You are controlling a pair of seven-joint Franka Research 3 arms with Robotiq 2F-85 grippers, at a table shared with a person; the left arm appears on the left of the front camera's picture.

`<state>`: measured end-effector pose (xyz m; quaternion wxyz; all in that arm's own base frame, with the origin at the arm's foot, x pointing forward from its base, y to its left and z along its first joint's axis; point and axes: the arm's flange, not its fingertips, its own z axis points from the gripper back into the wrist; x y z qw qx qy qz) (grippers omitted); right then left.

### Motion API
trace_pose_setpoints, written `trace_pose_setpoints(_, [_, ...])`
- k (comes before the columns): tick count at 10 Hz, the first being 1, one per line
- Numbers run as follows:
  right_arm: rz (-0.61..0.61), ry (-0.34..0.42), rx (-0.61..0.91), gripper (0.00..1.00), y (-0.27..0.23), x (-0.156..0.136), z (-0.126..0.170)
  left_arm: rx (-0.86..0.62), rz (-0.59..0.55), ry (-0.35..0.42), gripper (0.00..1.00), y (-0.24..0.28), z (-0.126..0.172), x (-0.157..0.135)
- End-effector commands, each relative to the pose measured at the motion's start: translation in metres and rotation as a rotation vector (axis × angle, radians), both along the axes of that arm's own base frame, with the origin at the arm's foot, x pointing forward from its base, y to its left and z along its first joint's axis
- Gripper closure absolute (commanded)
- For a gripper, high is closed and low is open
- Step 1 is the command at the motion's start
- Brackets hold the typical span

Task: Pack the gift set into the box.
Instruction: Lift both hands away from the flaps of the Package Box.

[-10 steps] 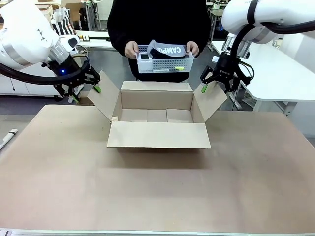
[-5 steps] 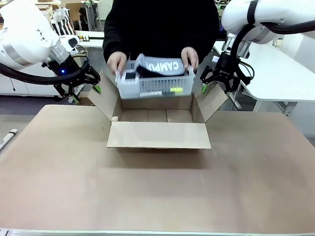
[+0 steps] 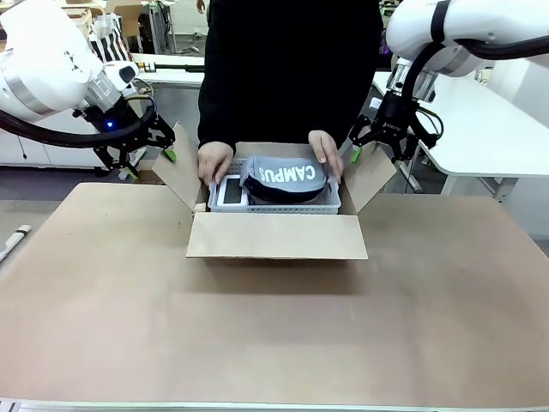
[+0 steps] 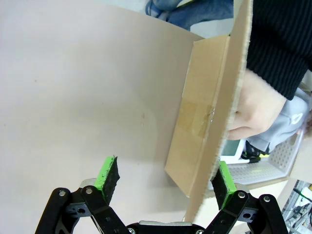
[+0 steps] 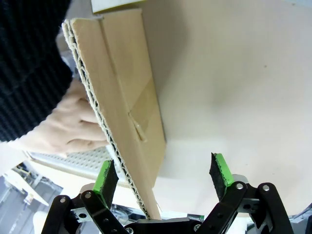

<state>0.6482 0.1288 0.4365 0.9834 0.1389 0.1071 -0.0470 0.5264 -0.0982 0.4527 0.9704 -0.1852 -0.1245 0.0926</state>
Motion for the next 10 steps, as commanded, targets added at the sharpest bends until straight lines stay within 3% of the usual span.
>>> trace_pose_setpoints(1, [0.008,-0.004,-0.025,0.00,-0.0009,-0.0009,-0.0005,0.015,0.010,-0.004,0.00,0.0006,0.0005,-0.0021])
trace_pose_setpoints(10, [0.008,-0.004,-0.025,0.00,-0.0009,-0.0009,-0.0005,0.015,0.010,-0.004,0.00,0.0006,0.0005,-0.0021])
